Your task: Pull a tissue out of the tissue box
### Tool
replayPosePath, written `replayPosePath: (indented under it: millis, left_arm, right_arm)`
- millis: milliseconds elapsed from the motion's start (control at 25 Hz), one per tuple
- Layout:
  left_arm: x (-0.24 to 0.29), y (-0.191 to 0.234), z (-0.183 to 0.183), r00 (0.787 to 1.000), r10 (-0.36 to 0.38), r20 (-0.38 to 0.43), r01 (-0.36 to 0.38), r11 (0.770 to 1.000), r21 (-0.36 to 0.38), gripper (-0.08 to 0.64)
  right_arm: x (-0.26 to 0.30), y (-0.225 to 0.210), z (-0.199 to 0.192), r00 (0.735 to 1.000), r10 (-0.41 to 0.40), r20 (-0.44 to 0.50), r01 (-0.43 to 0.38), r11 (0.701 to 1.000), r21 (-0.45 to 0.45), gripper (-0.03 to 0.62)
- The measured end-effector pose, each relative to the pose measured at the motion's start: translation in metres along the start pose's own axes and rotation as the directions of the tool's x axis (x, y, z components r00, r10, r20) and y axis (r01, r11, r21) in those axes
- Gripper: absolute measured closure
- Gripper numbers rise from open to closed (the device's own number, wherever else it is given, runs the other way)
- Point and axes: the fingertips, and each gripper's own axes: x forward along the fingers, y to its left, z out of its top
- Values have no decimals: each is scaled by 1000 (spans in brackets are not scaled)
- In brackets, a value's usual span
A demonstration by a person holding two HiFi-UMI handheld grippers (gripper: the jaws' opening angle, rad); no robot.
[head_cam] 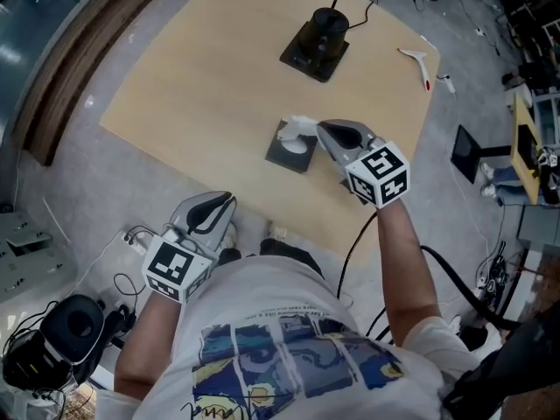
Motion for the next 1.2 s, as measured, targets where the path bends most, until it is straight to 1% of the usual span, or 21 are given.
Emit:
replayPosePath:
  millis: [280,440,800,1200]
  left_arm:
    - [-7,-3,-5,999,-43,7,43,999,14,531]
    - [-9,-4,-5,997,-80,11,80,996,29,531]
    - [-16,5,-2,990,-137,18,136,989,52,531]
    - [-21,4,-2,974,-227,3,226,971,79,531]
  right_arm:
    - [-23,18,15,999,-43,33,43,999,-7,589]
    - [-39,27,22,995,-83,52,83,997,-5,589]
    - [-69,62,43,986,-144,89,145,989,-9,589]
    - [-91,96,58,970,-213,116,215,977,-4,589]
